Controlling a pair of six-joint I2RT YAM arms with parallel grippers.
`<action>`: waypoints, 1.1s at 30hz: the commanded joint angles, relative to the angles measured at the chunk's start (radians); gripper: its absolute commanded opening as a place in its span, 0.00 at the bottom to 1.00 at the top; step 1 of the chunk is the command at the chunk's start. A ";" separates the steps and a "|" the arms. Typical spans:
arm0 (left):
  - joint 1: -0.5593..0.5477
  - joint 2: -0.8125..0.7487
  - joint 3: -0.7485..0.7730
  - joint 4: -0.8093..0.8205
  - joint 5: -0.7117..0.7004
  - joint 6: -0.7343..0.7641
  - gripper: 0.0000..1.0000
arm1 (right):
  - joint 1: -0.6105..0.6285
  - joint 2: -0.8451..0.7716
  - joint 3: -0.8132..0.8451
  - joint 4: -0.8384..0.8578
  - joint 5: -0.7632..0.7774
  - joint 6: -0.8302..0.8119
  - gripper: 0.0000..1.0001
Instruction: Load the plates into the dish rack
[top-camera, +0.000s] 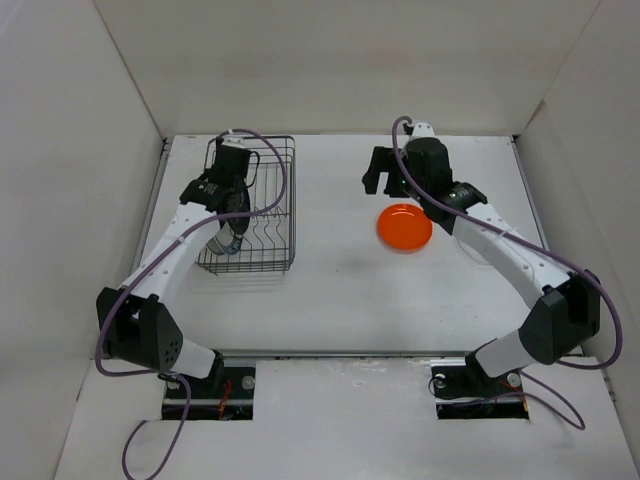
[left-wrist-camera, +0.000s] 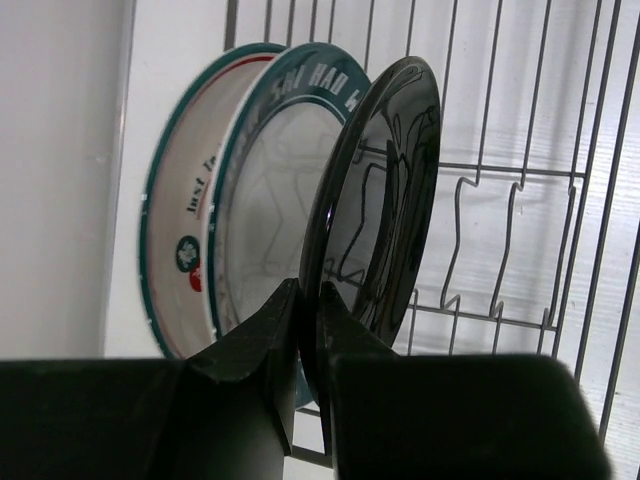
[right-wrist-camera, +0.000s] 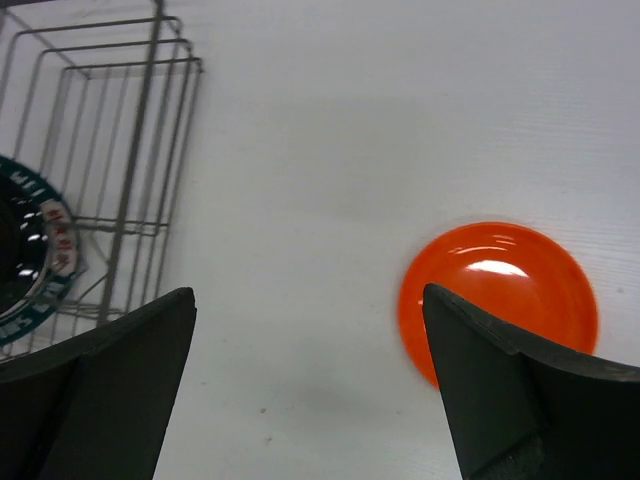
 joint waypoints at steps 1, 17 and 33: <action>-0.005 0.023 -0.010 0.016 0.034 -0.019 0.00 | -0.062 0.007 -0.019 -0.063 0.083 -0.027 0.99; -0.005 0.076 -0.029 -0.014 0.169 0.010 0.54 | -0.381 0.052 -0.331 0.158 -0.172 -0.151 0.99; -0.005 -0.065 0.188 -0.102 0.296 0.117 1.00 | -0.455 0.346 -0.150 0.085 -0.358 -0.190 0.83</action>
